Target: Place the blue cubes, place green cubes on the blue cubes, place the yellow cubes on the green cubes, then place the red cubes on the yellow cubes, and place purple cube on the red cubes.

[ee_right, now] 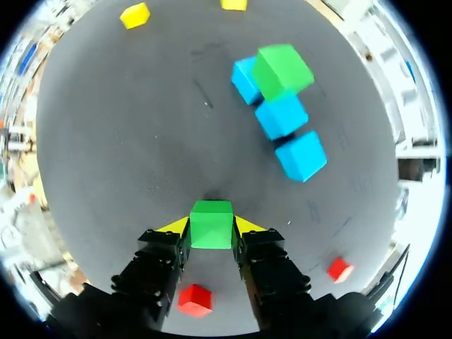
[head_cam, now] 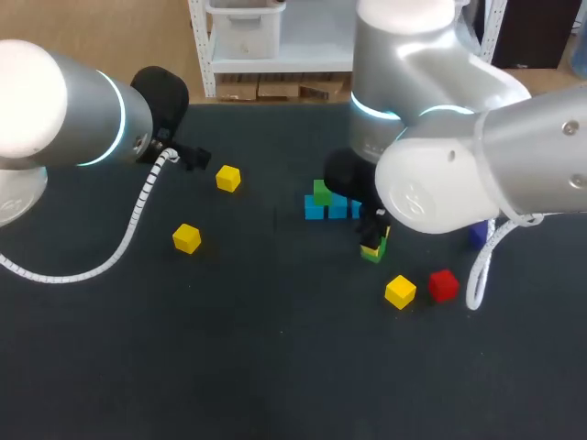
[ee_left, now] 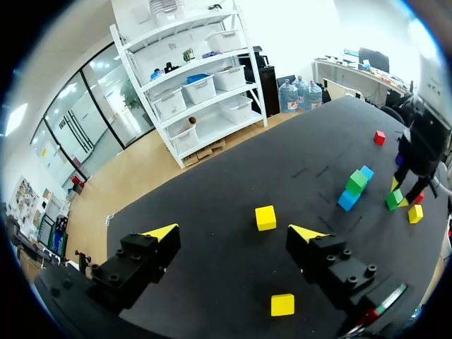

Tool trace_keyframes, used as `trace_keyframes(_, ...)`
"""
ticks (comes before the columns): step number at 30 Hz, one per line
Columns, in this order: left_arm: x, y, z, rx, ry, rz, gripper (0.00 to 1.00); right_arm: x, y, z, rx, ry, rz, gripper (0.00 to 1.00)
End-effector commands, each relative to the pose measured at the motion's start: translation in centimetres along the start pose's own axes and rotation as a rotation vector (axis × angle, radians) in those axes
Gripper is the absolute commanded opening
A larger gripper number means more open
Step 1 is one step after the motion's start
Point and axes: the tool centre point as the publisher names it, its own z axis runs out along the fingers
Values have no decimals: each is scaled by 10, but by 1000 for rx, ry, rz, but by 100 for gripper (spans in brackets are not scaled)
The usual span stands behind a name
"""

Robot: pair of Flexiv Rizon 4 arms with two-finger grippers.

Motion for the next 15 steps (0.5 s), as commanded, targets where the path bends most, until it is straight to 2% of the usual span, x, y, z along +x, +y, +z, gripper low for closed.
trace_keyframes(1,0,1,0,4,1,2,100,9,-4,-18,14,-6,-75,0)
trace_keyframes(5,0,1,0,4,1,2,100,20,-16,-43,-9,-45,-140,0)
trace_keyframes(8,0,1,0,4,1,2,100,24,-23,-61,19,-42,-171,0)
trace_keyframes(15,0,1,0,4,1,2,100,13,-34,-78,39,-47,-262,0)
